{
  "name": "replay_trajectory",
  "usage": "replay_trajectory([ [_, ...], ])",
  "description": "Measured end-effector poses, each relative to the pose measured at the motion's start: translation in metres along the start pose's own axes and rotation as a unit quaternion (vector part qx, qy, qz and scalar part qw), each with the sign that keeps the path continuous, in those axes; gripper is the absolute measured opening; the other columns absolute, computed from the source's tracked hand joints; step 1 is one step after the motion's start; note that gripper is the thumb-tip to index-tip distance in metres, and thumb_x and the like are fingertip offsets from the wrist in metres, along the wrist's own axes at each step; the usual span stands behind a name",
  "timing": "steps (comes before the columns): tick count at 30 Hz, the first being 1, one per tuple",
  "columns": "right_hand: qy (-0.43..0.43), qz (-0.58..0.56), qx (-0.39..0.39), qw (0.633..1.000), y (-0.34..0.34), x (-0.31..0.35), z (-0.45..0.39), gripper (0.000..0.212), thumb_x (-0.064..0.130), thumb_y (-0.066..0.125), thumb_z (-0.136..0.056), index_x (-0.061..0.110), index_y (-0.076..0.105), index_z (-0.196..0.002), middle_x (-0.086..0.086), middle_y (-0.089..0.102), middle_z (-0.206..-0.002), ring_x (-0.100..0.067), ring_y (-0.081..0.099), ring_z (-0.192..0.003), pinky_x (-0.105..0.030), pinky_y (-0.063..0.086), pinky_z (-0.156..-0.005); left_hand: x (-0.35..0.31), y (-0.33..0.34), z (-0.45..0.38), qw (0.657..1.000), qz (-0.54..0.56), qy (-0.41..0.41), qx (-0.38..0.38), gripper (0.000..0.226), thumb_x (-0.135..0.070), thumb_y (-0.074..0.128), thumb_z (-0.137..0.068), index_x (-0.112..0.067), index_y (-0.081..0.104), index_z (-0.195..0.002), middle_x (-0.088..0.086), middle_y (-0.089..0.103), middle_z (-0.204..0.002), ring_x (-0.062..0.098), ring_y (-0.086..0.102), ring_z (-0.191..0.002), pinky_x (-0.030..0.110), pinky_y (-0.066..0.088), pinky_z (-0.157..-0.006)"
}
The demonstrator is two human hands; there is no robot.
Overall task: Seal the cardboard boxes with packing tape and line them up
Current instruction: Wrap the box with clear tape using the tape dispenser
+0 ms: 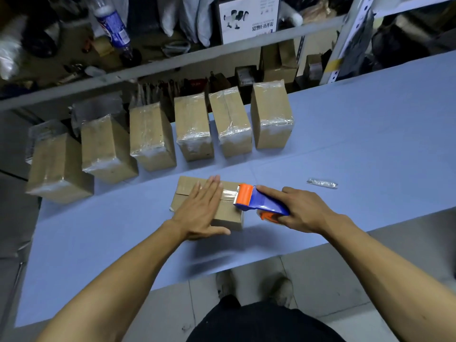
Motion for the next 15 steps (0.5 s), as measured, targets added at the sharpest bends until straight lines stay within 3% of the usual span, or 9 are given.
replay_trajectory([
  [6, -0.016, -0.017, -0.008, 1.000, 0.001, 0.001, -0.001, 0.066, 0.065, 0.053, -0.088, 0.044, 0.023, -0.143, 0.004, 0.057, -0.111, -0.026, 0.061, -0.089, -0.033, 0.047, -0.072, -0.041, 0.002, -0.021, 0.999, -0.024, 0.002, -0.034, 0.107, -0.081, 0.031, -0.081, -0.010, 0.004, -0.157, 0.009, -0.008, -0.164, 0.028, -0.009, -0.151, 0.062, 0.003, -0.116],
  [9, -0.009, -0.014, -0.011, 1.000, 0.005, 0.009, -0.010, 0.063, 0.055, 0.059, -0.088, 0.035, 0.029, -0.139, 0.000, 0.055, -0.113, -0.026, 0.059, -0.093, -0.034, 0.046, -0.072, -0.038, 0.006, -0.020, 0.999, 0.003, -0.021, -0.028, 0.104, -0.082, 0.030, -0.083, -0.017, -0.001, -0.158, 0.002, -0.014, -0.164, 0.024, -0.013, -0.151, 0.062, 0.000, -0.116],
  [11, 0.005, -0.001, -0.015, 1.000, 0.008, 0.015, -0.017, 0.062, 0.048, 0.061, -0.087, 0.032, 0.029, -0.138, -0.001, 0.053, -0.114, -0.028, 0.059, -0.092, -0.037, 0.048, -0.071, -0.042, 0.005, -0.020, 0.999, 0.014, -0.034, -0.032, 0.105, -0.084, 0.030, -0.082, -0.019, -0.002, -0.158, -0.001, -0.015, -0.164, 0.023, -0.013, -0.151, 0.061, -0.003, -0.115],
  [15, 0.004, 0.023, -0.012, 1.000, 0.020, 0.024, -0.025, 0.079, 0.047, 0.060, -0.088, 0.036, 0.016, -0.153, -0.003, 0.052, -0.116, -0.031, 0.061, -0.092, -0.034, 0.043, -0.067, -0.044, 0.006, -0.019, 0.997, 0.023, -0.055, -0.040, 0.104, -0.082, 0.032, -0.082, -0.018, 0.004, -0.158, -0.003, -0.009, -0.165, 0.021, -0.009, -0.152, 0.063, 0.000, -0.115],
])
Point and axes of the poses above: each hand's wrist, its own z-axis away from the middle knuckle, its own y-axis out of the palm, x = y × z, the point moved 3 cm from there along -z, towards the middle knuckle
